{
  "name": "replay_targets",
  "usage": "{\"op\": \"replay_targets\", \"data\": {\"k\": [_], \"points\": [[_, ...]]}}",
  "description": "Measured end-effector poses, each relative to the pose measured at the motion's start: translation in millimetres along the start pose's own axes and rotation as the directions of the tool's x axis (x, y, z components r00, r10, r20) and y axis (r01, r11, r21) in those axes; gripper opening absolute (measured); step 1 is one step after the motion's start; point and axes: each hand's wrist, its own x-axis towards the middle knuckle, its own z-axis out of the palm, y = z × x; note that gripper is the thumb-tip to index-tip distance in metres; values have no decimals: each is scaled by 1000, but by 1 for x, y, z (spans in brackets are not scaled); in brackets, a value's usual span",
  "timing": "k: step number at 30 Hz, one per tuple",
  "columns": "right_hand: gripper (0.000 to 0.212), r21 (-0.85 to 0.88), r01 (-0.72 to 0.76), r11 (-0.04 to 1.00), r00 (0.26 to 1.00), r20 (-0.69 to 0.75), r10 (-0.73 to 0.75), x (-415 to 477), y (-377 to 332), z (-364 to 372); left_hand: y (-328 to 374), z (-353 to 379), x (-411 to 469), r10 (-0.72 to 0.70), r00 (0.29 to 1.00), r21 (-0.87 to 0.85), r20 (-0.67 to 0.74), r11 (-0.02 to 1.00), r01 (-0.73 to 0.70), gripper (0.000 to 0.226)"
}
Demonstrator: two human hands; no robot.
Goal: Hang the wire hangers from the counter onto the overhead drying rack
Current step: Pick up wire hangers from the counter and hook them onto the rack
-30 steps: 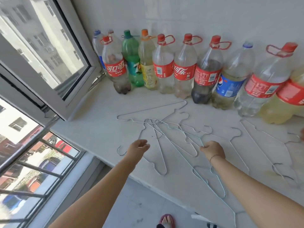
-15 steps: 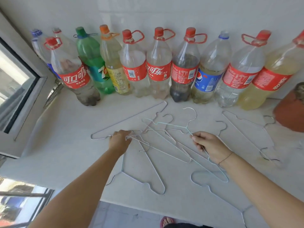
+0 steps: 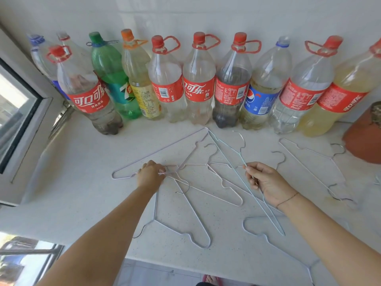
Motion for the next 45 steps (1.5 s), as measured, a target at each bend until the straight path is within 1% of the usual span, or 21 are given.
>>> {"op": "replay_targets", "data": {"k": [4,8,13,18,21,25,29,31,33,36,38,40,42,45], "points": [[16,21,-6,1000,1000,26,5,-1,0,5,1,-3,-4,4,1000,-11,-15,1000,-4,12],[15,34,-13,999,999,45,12,-2,1,8,-1,-7,-13,13,1000,-7,3,1000,-13,11],[15,43,-9,999,997,73,6,-8,-3,10,1,-22,-27,-71,997,-133,-42,989,65,12],[15,54,24,998,997,73,-27,-18,-11,13,13,-42,-42,-102,980,-228,-170,972,62,21],[14,62,47,997,994,95,-53,-25,-17,16,21,-54,-54,-169,962,-339,-214,937,89,22],[14,43,94,995,983,157,-99,-34,-29,19,32,-69,-80,-249,928,-436,-276,893,110,22],[13,25,139,990,958,248,-141,-45,-48,21,49,-83,-114,-301,881,-456,-364,883,113,22],[13,1,161,987,937,314,-153,-49,-60,21,56,-88,-134,-306,869,-450,-390,886,111,22],[12,-55,184,981,910,387,-149,-52,-73,20,61,-91,-158,-295,856,-401,-424,909,115,22],[11,-139,249,958,848,509,-147,-57,-88,20,75,-95,-201,-279,847,-319,-453,938,139,21],[11,-168,300,939,804,574,-154,-65,-97,21,86,-95,-230,-266,854,-302,-447,944,136,20],[11,-203,337,919,758,637,-138,-76,-103,24,98,-95,-261,-269,868,-339,-417,932,126,21],[9,-246,355,902,703,706,-84,-87,-105,27,113,-94,-292,-282,877,-385,-389,914,123,21],[8,-287,326,901,585,810,46,-117,-91,35,141,-94,-340,-321,865,-499,-385,861,98,20]]}}
